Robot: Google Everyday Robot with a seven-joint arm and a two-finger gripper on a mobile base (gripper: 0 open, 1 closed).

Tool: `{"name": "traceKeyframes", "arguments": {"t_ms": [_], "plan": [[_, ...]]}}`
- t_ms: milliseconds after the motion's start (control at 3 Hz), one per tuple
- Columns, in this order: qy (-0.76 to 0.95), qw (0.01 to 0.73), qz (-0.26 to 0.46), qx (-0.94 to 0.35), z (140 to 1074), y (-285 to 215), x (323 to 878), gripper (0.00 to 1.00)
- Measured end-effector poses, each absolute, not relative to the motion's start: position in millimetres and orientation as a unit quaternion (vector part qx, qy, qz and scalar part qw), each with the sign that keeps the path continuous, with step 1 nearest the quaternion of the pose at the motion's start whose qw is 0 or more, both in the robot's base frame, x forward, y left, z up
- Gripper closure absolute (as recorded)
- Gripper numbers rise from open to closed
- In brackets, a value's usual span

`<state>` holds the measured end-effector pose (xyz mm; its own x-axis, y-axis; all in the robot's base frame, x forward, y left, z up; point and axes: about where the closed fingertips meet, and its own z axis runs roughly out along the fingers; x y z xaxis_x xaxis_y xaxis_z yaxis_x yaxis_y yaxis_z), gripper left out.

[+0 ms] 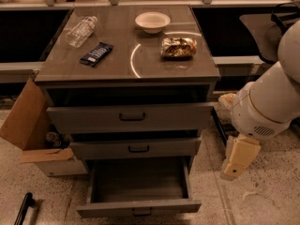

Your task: Close bottom drawer

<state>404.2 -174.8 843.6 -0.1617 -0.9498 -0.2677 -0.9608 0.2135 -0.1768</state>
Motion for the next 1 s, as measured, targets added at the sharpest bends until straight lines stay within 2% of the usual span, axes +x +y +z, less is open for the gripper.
{"name": "traceKeyframes", "arguments": {"t_ms": [333, 667, 1000], "plan": [[0.762, 0.16, 0.018, -0.627, 843.7, -175.1, 403.2, 0.0], [0.75, 0.149, 0.053, -0.642, 796.2, -167.5, 397.4, 0.0], [0.723, 0.137, 0.121, -0.666, 709.1, -148.1, 380.0, 0.0]]}}
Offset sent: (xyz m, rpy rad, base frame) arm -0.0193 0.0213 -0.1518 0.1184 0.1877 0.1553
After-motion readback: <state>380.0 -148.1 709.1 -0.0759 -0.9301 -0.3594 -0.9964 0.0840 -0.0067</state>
